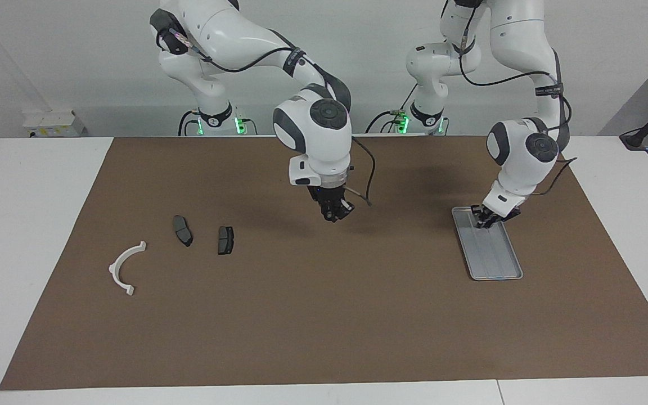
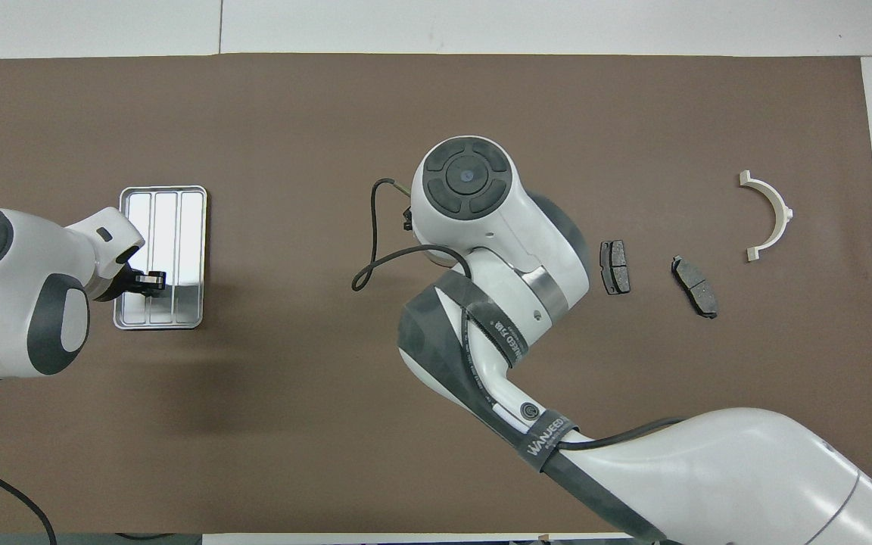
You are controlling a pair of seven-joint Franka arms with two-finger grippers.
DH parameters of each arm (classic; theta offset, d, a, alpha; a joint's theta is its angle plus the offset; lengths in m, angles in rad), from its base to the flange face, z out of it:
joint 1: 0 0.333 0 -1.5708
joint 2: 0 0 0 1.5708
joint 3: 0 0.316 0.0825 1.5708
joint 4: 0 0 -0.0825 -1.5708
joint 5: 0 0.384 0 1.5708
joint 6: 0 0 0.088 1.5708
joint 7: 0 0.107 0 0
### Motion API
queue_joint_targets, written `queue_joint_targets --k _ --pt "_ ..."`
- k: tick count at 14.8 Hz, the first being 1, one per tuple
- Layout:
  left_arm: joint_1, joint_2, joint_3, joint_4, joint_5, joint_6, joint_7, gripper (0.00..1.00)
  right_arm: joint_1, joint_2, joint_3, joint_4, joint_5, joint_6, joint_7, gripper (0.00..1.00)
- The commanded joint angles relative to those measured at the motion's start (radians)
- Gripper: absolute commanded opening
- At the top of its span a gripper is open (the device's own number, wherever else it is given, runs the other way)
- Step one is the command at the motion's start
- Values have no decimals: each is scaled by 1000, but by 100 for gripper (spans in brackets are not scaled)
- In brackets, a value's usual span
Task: Pick bearing gear from pile to tray
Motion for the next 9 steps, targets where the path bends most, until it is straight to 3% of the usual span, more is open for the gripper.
queue_joint_targets --k 1,5,9 --pt "-30 -36 -6 -48 -58 18 6 0 48 73 -1 -2 -72 90 115 0" --pt "-57 -34 -6 -48 -95 29 6 0 62 140 -3 -11 -134 168 153 0" --pt "-62 -34 -5 -47 -95 29 8 0 47 142 -5 -42 -146 201 157 0"
